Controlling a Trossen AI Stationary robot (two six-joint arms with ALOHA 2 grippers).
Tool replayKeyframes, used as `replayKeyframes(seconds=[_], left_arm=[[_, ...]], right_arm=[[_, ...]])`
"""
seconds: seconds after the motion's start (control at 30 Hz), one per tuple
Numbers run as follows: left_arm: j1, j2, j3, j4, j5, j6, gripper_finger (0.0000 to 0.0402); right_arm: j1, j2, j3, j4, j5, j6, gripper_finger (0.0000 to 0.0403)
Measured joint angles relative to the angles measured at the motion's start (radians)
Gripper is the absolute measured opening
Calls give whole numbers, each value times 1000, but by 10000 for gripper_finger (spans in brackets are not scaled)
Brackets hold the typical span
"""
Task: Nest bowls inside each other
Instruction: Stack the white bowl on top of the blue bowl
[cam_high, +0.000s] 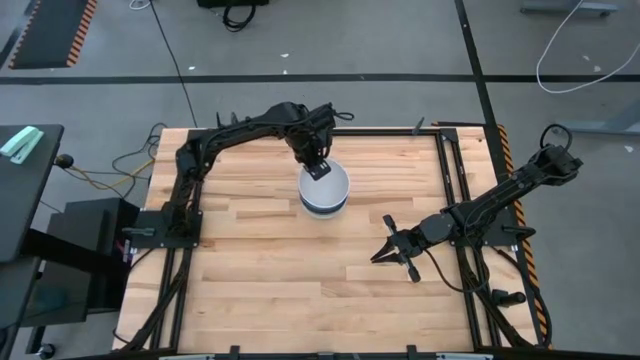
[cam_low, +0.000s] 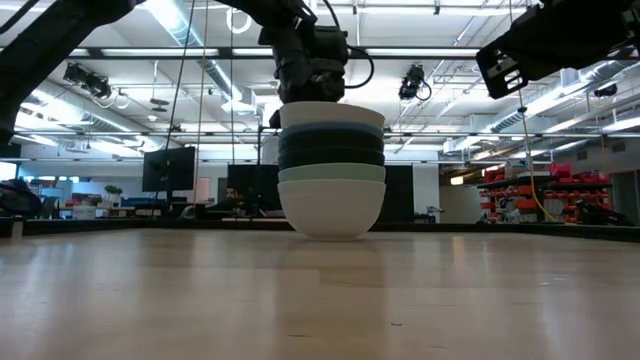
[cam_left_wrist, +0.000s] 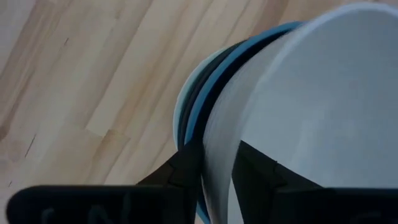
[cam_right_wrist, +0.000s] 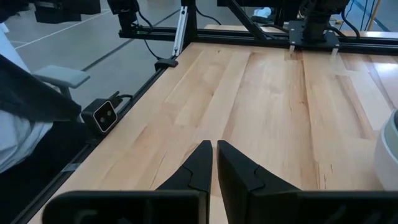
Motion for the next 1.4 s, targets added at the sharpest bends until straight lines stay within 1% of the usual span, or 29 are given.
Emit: replayKeyframes(seconds=[0.2,0.63,0.73,0.9,1.3,1.4], left_arm=[[24,-1,11,17,69,-2,105],[28,-1,162,12,71,-2,121],[27,-2,165,-2,70,-6,120],[23,8,165,-75,70,-4,112],[19,7,156,-137,84,-10,111],[25,7,156,-129,138,-10,111]], right_arm=[[0,0,0,0,0,0,31],[0,0,0,-2,0,0,31],[0,0,0,-2,0,0,31],[0,0,0,-3,0,0,31],[0,0,0,-5,0,0,31],[0,0,0,-8,0,0,31]])
